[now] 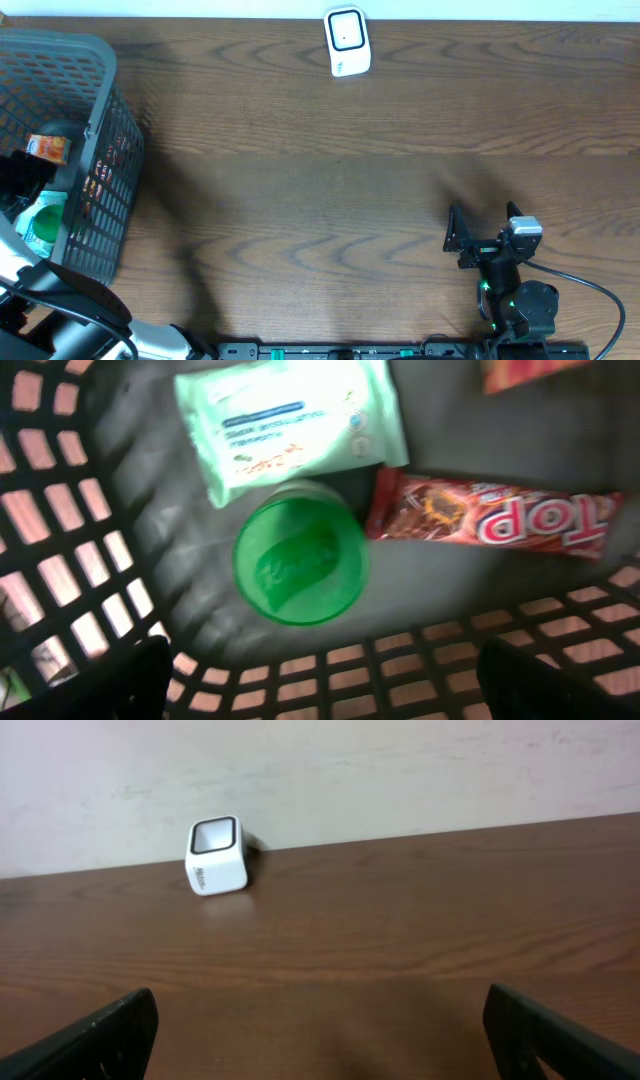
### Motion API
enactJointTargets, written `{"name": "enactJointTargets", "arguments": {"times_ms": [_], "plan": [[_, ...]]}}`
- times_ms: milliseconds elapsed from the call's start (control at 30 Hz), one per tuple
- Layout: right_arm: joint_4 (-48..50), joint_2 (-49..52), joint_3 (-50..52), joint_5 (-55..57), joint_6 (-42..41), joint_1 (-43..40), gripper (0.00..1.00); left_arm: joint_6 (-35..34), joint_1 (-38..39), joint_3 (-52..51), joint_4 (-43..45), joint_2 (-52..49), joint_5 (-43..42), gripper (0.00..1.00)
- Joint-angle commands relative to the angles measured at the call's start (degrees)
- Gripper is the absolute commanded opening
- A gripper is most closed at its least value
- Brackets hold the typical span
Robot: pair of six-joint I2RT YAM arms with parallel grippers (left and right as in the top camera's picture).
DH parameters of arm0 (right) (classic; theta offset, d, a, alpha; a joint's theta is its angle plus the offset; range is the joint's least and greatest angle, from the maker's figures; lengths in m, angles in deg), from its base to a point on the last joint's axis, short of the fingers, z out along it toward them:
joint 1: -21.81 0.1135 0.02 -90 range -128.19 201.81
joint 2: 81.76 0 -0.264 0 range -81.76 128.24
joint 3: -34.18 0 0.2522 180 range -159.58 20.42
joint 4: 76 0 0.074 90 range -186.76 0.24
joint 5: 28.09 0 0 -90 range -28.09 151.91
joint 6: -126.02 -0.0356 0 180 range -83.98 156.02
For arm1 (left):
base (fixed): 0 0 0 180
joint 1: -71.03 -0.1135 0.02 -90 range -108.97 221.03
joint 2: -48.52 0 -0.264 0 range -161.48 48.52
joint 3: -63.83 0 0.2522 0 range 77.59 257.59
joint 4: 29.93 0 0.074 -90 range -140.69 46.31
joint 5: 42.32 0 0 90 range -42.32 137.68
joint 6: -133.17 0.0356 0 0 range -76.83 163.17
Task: Scan the item barcode
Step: 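Grasp the green-lidded jar inside the basket with the left gripper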
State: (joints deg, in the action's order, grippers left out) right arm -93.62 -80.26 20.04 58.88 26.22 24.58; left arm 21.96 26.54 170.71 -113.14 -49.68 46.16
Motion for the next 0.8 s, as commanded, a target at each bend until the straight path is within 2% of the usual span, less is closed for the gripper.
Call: {"name": "enactJointTargets", "arguments": {"times_ms": [0, 200, 767], "plan": [[-0.24, -0.07, 0.07, -0.31, 0.87, 0.33, 0.99, -0.55, -1.29, -1.01, -0.96, -0.24, 1.40, 0.98], [-0.24, -0.07, 0.07, -0.28, 0.87, 0.33, 0.99, -0.55, -1.90, -4.94, 1.95, -0.24, 1.95, 0.98], [-0.24, -0.07, 0.07, -0.31, 0.87, 0.33, 0.99, -0.57, -1.90, -17.31, 17.86, -0.42, 2.01, 0.98]]}}
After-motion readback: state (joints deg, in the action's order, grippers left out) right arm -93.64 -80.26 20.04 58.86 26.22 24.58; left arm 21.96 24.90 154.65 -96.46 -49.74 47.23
